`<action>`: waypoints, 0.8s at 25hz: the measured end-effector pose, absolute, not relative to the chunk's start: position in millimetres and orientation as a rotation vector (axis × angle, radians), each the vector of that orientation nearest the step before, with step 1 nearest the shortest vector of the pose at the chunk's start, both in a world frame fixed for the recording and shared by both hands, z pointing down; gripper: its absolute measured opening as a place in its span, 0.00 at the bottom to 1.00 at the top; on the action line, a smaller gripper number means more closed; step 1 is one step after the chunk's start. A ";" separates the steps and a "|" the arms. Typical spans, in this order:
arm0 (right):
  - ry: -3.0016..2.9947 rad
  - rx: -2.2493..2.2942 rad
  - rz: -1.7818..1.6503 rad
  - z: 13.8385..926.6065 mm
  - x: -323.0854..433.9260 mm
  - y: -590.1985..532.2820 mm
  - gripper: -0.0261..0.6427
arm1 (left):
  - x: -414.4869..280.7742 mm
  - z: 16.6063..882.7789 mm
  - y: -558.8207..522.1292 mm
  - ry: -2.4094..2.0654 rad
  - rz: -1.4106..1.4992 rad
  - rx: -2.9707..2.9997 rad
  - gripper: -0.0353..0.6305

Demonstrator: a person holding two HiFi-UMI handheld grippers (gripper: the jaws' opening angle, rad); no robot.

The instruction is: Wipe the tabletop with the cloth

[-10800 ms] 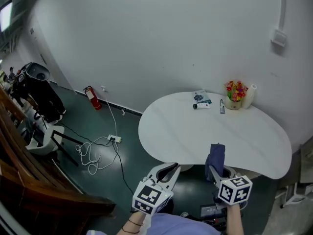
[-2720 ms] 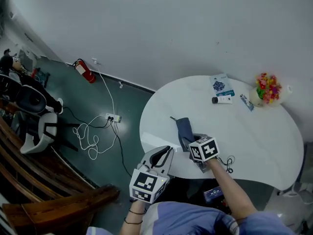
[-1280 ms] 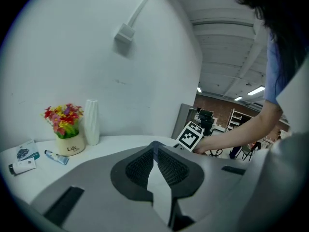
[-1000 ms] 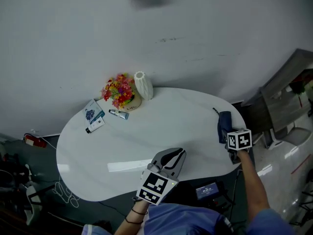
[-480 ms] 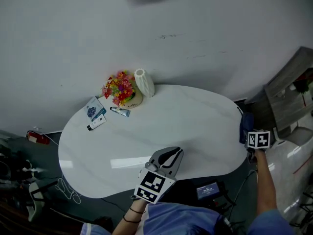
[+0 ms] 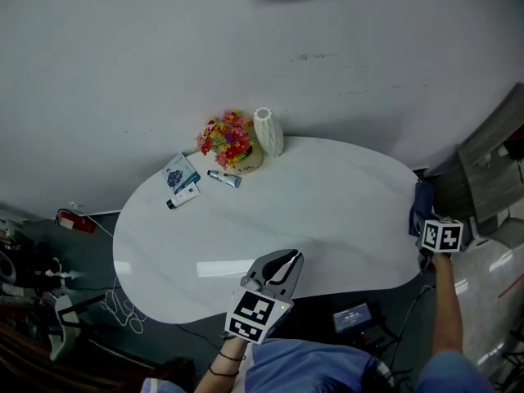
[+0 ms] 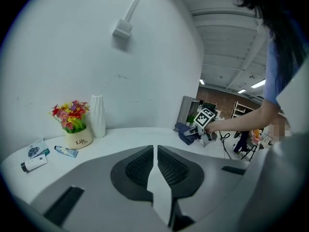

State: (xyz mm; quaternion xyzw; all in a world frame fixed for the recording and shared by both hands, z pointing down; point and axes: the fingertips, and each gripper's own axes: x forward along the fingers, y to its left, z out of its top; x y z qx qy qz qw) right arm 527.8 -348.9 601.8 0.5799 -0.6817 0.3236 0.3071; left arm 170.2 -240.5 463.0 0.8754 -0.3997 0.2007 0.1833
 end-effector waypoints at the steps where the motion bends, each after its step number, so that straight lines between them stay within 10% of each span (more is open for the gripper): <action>1: -1.821 1.514 0.844 598.8 517.4 -347.1 0.14 | 164.4 462.8 -237.0 -1.132 0.563 2.467 0.08; 20: -2.158 1.101 0.721 550.8 159.2 -268.3 0.14 | -71.5 458.8 -115.9 -1.430 0.488 2.311 0.08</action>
